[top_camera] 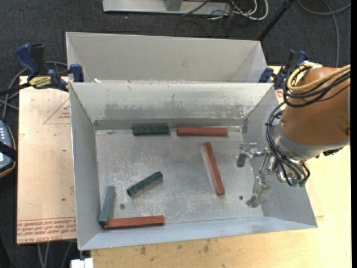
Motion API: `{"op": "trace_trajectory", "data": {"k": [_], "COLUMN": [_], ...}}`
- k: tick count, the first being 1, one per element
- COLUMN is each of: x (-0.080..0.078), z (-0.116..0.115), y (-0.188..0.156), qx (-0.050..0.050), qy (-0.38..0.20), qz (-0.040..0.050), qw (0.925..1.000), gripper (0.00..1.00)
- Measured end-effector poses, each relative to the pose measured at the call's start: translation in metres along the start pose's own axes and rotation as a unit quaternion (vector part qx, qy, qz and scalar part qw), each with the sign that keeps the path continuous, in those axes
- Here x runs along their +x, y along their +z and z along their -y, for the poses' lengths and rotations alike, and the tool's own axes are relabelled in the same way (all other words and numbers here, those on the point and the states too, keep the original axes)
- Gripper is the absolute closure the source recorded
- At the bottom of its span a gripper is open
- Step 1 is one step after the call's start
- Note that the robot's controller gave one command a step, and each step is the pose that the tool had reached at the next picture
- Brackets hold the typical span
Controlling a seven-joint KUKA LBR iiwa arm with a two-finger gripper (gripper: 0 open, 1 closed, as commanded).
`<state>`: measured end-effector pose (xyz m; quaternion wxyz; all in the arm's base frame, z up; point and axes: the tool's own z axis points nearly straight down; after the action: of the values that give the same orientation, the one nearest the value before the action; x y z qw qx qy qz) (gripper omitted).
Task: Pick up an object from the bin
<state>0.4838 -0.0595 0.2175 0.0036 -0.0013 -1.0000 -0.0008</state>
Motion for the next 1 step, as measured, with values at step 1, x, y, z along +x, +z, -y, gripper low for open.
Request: {"op": "trace_trajectory", "data": {"k": [1], "x": [-0.0566], "z": [-0.0457], "y": [0.0333], "qx": [-0.001], "qy": [0.031], "qz": [0.0053], "qw": [0.9995], "gripper": [0.0]}}
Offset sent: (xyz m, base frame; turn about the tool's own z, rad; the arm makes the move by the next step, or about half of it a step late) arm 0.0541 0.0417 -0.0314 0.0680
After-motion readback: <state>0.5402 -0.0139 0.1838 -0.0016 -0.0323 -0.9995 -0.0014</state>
